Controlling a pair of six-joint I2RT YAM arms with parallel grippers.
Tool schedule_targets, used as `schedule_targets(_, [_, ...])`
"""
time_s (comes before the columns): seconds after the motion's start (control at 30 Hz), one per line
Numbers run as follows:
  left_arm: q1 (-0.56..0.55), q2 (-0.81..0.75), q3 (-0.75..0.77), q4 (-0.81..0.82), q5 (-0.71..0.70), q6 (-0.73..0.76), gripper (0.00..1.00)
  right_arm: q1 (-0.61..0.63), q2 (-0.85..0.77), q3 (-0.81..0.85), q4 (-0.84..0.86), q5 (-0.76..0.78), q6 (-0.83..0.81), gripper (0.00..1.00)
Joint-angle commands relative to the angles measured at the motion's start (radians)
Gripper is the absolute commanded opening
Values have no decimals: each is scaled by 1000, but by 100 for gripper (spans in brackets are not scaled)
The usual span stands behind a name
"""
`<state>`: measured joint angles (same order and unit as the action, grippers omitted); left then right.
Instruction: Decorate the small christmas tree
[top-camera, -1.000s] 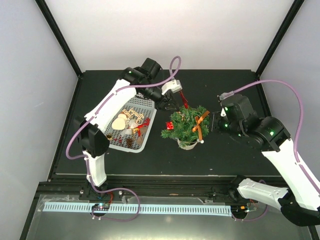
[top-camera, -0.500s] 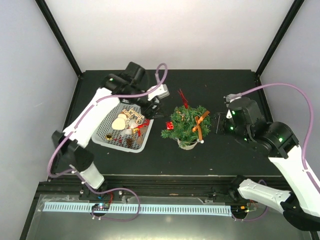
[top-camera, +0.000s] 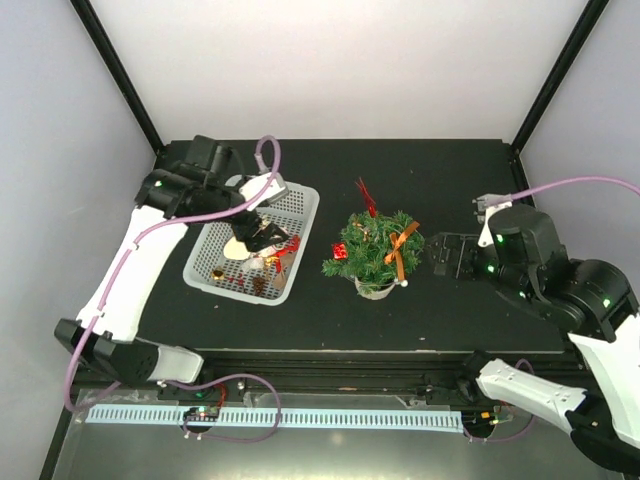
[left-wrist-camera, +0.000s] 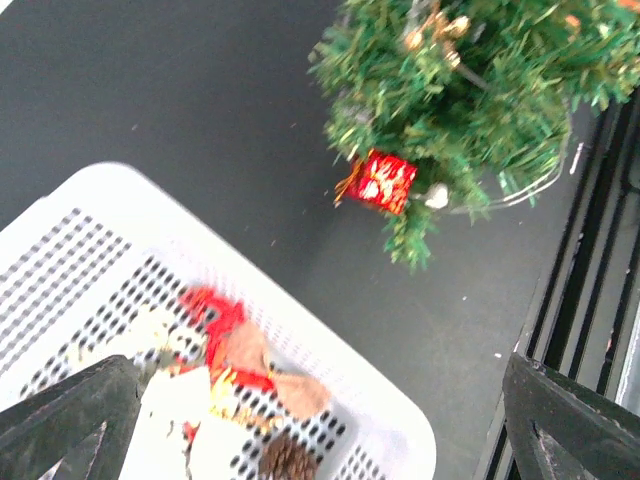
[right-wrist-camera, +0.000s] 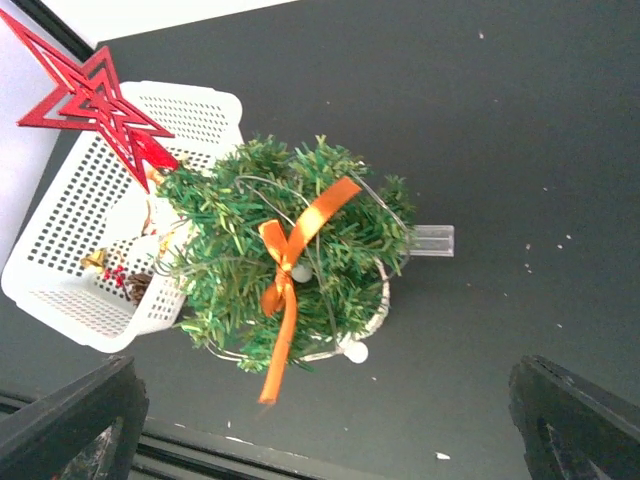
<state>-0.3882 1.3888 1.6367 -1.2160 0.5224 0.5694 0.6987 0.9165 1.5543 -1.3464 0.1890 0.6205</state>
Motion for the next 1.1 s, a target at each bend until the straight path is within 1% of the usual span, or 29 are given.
schedule_targets(0.0, [51, -99, -13, -150, -56, 58, 99, -5, -32, 44, -124, 41, -31, 100])
schedule_targets(0.13, [61, -196, -47, -229, -89, 52, 99, -5, -130, 32, -141, 49, -67, 100])
schedule_targets(0.3, [75, -287, -35, -330, -42, 20, 99, -4, -204, 0, -172, 27, -65, 100])
schedule_targets(0.47, [75, -409, -80, -336, -16, 15, 99, -4, -278, -15, -170, -4, -20, 100])
schedule_targets(0.57, [77, -420, -74, -336, 12, -6, 99, -5, -317, -52, -146, -73, -9, 100])
schedule_targets(0.63, [89, -421, -59, -335, 56, -16, 99, -5, -363, -89, -86, -128, 8, 100])
schedule_targets(0.7, [97, -427, -47, -337, 89, -20, 99, -4, -396, -119, -40, -149, 33, 100])
schedule_targets(0.87, [110, -448, -50, -328, 122, -49, 99, -5, -442, -148, -17, -121, 102, 100])
schedule_targets(1.07, [112, -459, -68, -330, 141, -54, 99, -4, -442, -146, -27, -78, 109, 100])
